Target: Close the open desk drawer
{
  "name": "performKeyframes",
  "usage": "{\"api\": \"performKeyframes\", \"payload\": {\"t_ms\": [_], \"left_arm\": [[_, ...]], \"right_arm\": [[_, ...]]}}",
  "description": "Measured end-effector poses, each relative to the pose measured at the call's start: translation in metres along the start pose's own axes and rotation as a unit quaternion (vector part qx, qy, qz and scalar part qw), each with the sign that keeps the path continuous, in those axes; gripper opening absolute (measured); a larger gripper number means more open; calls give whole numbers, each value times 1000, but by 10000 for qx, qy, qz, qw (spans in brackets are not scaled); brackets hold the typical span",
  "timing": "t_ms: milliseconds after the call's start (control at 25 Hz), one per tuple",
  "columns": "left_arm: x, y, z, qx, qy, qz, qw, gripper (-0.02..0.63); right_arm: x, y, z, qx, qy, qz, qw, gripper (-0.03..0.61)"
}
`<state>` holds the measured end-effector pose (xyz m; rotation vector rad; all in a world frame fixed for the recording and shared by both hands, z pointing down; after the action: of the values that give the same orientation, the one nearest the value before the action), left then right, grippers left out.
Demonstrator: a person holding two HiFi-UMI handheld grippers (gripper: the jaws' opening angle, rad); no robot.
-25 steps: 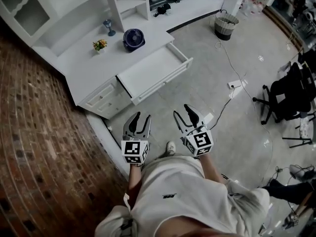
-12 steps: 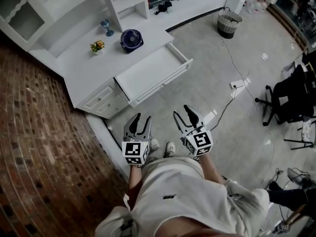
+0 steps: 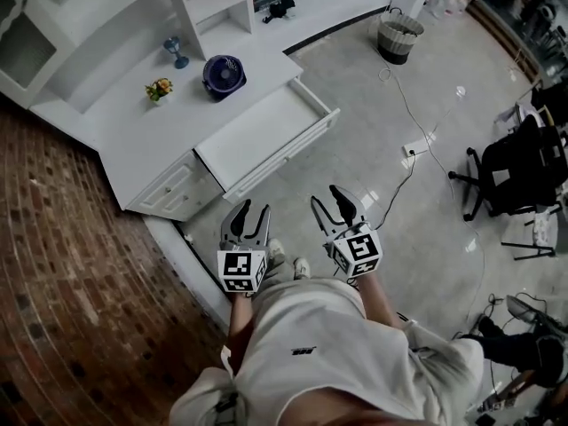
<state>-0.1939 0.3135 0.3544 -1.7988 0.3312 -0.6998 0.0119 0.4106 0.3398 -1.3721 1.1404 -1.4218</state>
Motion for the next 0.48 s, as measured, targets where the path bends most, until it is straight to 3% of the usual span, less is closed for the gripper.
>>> {"api": "performKeyframes", "payload": {"t_ms": [480], "left_arm": [[58, 26, -68, 19, -353, 20, 9994, 184]], "right_arm": [[80, 18, 4, -48, -358, -96, 9993, 198]]}}
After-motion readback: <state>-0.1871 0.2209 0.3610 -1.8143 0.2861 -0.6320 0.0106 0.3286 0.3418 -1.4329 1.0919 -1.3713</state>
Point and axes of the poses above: the fingertips, and each gripper's own axes: x forward along the fingers, z to its right, y out of its top, the point moved 9 cm from there along -x, backward along the fingers, and after that the axes turned 8 degrees about -x, right-handed, at the moved point
